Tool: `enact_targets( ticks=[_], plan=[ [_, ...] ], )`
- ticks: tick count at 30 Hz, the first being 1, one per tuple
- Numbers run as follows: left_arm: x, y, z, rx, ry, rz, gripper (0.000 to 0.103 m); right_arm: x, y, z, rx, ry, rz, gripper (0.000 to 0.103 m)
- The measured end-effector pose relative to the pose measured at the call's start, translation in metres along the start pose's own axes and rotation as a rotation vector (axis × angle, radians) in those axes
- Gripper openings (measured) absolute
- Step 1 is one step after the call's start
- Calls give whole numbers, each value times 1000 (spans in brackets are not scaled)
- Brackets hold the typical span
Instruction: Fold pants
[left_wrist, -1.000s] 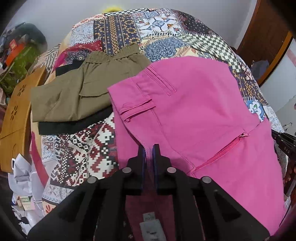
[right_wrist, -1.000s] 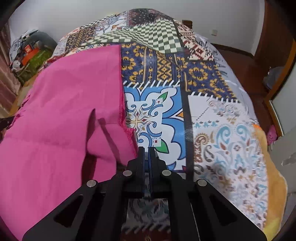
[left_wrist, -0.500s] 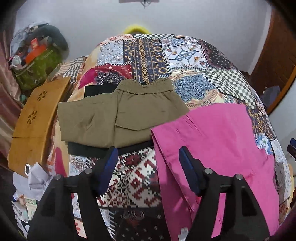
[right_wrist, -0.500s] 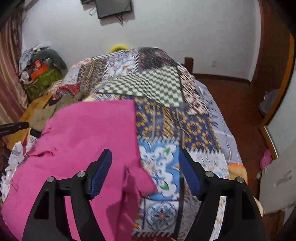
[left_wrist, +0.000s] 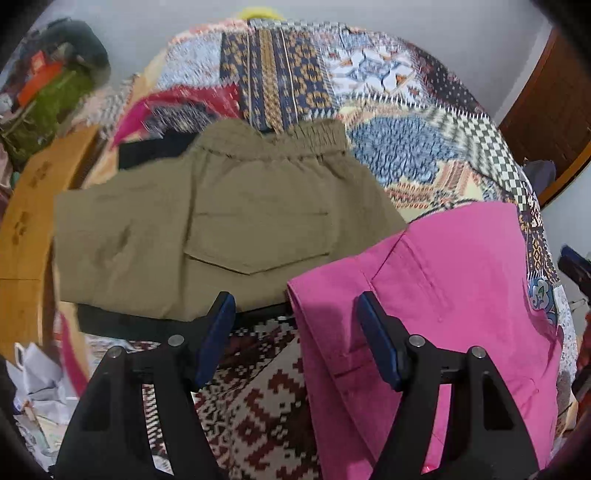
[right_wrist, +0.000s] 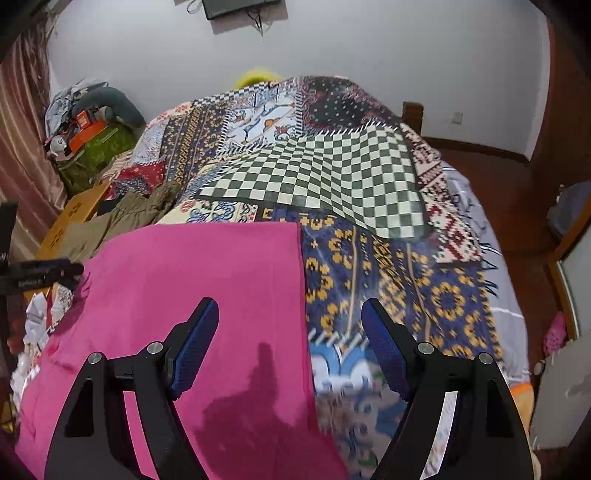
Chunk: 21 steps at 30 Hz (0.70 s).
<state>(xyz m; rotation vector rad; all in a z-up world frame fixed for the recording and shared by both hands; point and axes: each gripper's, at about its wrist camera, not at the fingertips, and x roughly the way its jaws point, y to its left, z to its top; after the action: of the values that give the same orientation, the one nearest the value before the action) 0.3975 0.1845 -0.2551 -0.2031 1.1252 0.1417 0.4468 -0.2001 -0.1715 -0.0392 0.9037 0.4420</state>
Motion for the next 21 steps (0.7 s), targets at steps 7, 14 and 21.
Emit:
enact_targets(
  ticks=[7, 14, 21],
  plan=[
    [22, -7, -3, 20, 28, -63, 57, 44, 1, 27, -44, 46, -7, 77],
    [27, -5, -1, -29, 62, -156, 37, 82, 1, 38, -50, 85, -8, 65],
    [16, -14, -3, -30, 23, -93, 20, 88, 2, 42, 10, 69, 28, 16]
  ],
)
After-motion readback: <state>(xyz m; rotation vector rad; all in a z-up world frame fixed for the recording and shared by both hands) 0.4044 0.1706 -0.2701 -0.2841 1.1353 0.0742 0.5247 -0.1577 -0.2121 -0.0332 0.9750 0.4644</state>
